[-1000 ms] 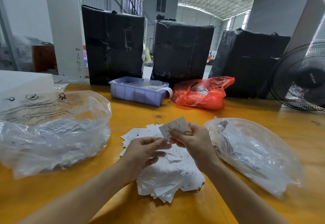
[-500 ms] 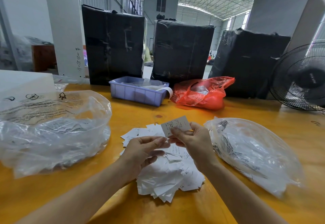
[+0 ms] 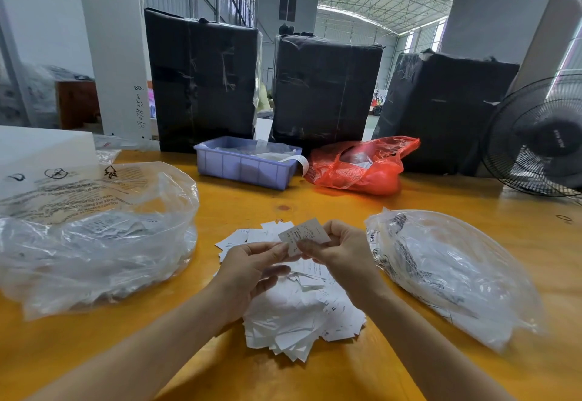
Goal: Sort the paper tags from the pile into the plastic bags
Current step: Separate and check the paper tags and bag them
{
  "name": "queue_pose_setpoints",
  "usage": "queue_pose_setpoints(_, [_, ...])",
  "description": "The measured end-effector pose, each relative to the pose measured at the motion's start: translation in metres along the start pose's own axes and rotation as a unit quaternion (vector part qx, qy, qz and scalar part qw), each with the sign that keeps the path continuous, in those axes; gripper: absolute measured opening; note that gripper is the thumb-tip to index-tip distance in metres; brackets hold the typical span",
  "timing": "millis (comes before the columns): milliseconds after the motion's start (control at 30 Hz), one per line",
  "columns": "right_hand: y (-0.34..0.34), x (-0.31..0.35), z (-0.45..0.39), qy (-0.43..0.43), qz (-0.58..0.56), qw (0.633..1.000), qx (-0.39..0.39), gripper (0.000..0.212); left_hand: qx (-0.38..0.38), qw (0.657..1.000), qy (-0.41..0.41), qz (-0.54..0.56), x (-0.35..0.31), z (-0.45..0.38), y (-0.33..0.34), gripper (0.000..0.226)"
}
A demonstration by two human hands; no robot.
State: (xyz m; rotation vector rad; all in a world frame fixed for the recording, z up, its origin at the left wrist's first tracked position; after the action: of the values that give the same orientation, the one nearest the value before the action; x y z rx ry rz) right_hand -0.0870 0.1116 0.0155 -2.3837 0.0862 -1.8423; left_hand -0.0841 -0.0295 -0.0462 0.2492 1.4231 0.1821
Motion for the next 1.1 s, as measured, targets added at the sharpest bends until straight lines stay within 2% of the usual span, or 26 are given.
queue_pose_setpoints(233, [0.005,-0.003,0.0,0.037,0.026,0.997,0.06,0.022,-0.012,0.999,0.023,-0.032,-0.005,0.001,-0.003,0.007])
queue_pose_setpoints(367, [0.003,-0.001,-0.003,0.001,0.161,0.984,0.071,0.008,-0.003,0.997,0.04,-0.069,-0.006,0.001,-0.001,0.009])
queue_pose_setpoints(433, [0.009,-0.005,-0.003,0.011,0.197,0.976,0.091,0.015,0.0,0.996,0.045,-0.075,-0.005,0.002,0.001,0.011])
queue_pose_setpoints(533, [0.029,-0.013,0.006,0.044,0.206,0.964,0.162,0.028,0.001,0.997,0.05,-0.062,-0.002,0.004,0.004,0.016])
queue_pose_setpoints(667, [0.049,-0.015,0.016,0.045,0.213,0.949,0.23,0.042,-0.026,0.998,0.031,-0.039,0.002,0.007,0.004,0.026])
queue_pose_setpoints(733, [0.048,-0.014,0.016,0.042,0.217,0.95,0.222,0.041,-0.039,0.999,0.023,-0.015,0.001,0.008,0.002,0.025])
queue_pose_setpoints(800, [0.04,-0.007,0.011,0.02,0.21,0.963,0.166,0.037,-0.051,0.998,0.019,0.014,0.0,0.007,-0.002,0.024])
queue_pose_setpoints(867, [0.029,-0.001,0.007,0.0,0.181,0.978,0.104,0.049,-0.069,0.997,0.018,0.026,-0.001,0.006,-0.007,0.025])
queue_pose_setpoints(900, [0.027,0.003,0.007,-0.014,0.168,0.981,0.093,0.047,-0.072,0.997,0.021,0.031,-0.002,0.005,-0.008,0.024])
queue_pose_setpoints(1033, [0.031,0.011,0.009,-0.053,0.146,0.984,0.091,0.028,-0.057,0.997,0.015,0.046,-0.001,0.003,-0.005,0.019])
queue_pose_setpoints(1100, [0.025,0.007,0.007,-0.039,0.104,0.991,0.072,0.018,-0.036,0.998,-0.004,0.051,0.003,0.003,-0.001,0.022])
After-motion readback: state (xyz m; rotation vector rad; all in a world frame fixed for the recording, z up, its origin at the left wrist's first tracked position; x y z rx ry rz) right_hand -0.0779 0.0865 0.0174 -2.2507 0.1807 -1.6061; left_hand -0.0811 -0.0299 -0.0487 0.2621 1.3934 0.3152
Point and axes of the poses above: each hand's wrist, its own z-axis away from the middle knuckle, its own y-axis out of the palm, x = y × z, the point moved 10 cm from there along -z, towards the middle knuckle, and after that the axes turned 1 degree about y, right-handed, at the moved point
